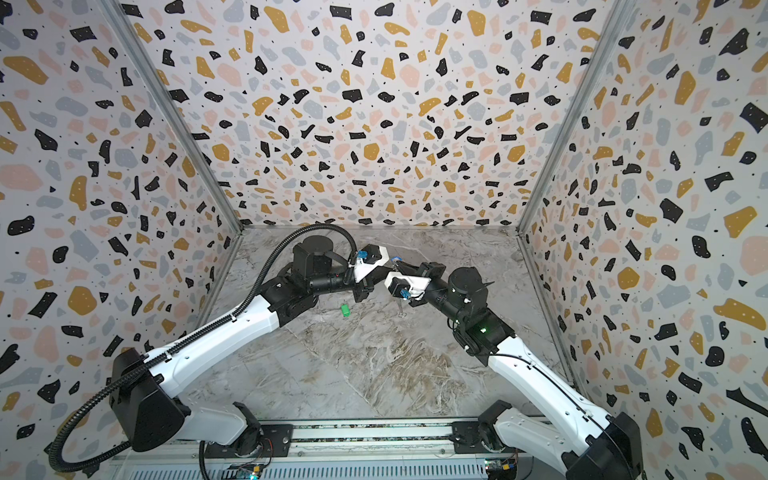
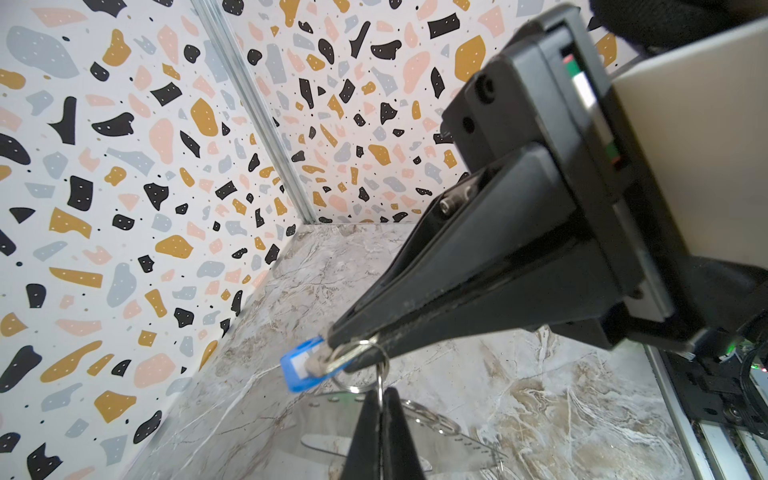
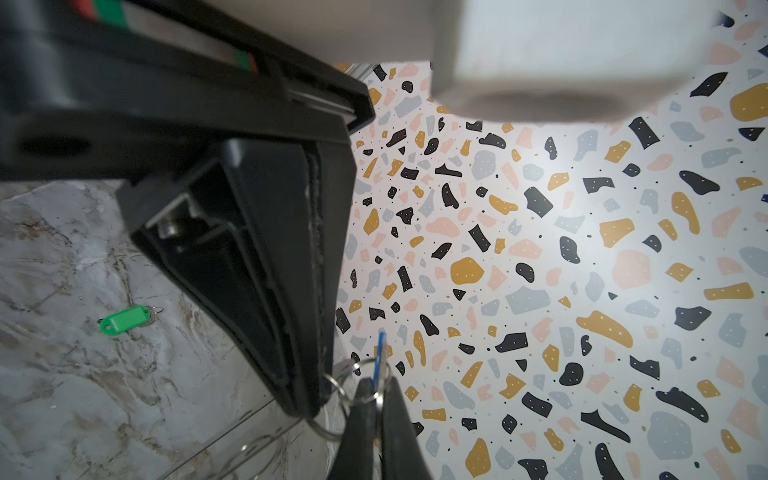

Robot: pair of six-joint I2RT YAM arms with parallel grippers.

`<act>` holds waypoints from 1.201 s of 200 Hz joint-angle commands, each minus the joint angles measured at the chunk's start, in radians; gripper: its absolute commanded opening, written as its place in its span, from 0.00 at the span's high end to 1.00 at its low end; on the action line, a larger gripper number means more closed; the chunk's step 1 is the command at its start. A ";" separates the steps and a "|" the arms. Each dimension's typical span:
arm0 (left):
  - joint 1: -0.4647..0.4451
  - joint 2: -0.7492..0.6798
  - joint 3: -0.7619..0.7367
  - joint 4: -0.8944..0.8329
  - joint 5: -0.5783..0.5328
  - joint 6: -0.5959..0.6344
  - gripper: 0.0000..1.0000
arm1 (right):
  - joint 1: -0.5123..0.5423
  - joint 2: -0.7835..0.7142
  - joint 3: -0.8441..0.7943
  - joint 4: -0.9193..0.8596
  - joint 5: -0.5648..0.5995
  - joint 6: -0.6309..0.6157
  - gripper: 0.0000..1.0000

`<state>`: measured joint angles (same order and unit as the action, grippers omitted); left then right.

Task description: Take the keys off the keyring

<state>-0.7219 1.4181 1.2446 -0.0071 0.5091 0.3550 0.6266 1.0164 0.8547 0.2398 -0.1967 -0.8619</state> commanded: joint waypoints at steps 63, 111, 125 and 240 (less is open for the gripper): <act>-0.016 0.018 0.047 -0.011 -0.005 -0.028 1.00 | 0.037 0.019 0.056 0.039 0.104 -0.029 1.00; -0.017 -0.015 0.016 0.000 0.008 0.020 1.00 | 0.008 0.029 0.068 -0.011 0.169 -0.025 1.00; -0.017 -0.026 0.004 0.007 0.020 0.035 1.00 | -0.020 0.018 0.057 -0.007 0.139 -0.003 1.00; 0.035 -0.043 -0.072 0.226 0.172 -0.052 1.00 | -0.171 -0.012 -0.029 0.052 -0.161 0.171 1.00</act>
<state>-0.7101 1.4136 1.2106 0.0650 0.5453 0.3813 0.4870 1.0351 0.8532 0.1886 -0.3458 -0.7700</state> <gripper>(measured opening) 0.047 0.062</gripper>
